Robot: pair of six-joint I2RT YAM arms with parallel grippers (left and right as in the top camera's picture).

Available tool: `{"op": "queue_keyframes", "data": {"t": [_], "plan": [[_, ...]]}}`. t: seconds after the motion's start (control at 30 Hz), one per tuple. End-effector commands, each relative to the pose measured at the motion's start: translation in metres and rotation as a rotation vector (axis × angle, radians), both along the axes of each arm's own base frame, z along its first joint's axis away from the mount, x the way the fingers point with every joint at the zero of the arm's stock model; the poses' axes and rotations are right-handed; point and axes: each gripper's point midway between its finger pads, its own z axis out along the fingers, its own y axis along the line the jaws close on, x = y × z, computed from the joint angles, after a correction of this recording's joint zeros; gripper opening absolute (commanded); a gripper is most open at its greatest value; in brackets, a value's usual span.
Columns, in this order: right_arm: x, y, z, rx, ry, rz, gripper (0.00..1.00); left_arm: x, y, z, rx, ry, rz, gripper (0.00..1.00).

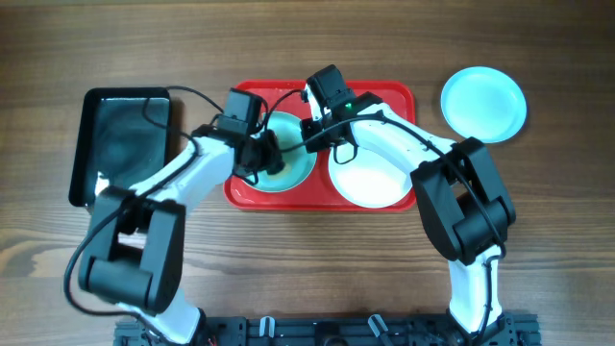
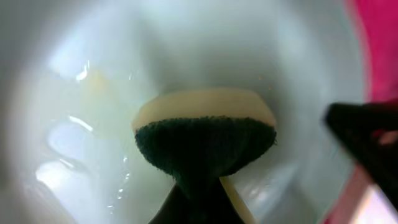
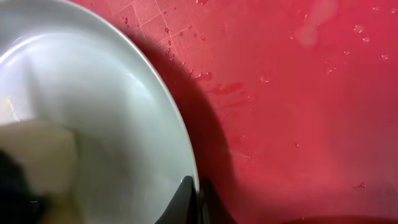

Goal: Clean dirty plates on tray and stack at the side
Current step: 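Scrub the plate with the sponge while the right gripper holds it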

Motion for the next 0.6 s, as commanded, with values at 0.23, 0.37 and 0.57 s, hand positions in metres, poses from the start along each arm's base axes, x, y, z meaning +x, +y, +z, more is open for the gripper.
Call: {"op": "queue_keyframes", "data": {"t": [0.23,0.37,0.57], "plan": [[-0.001,-0.013,-0.020,-0.055,0.024,-0.024,0.04,-0.014,0.102,-0.008,0.550,0.017,0.142,0.04],[-0.001,-0.013,-0.020,-0.055,0.024,-0.024,0.04,-0.009,0.114,0.019,0.608,-0.052,0.178,0.04],[0.006,-0.009,-0.013,-0.045,-0.015,0.008,0.04,0.005,0.093,0.057,0.442,-0.167,0.193,0.04]]}}
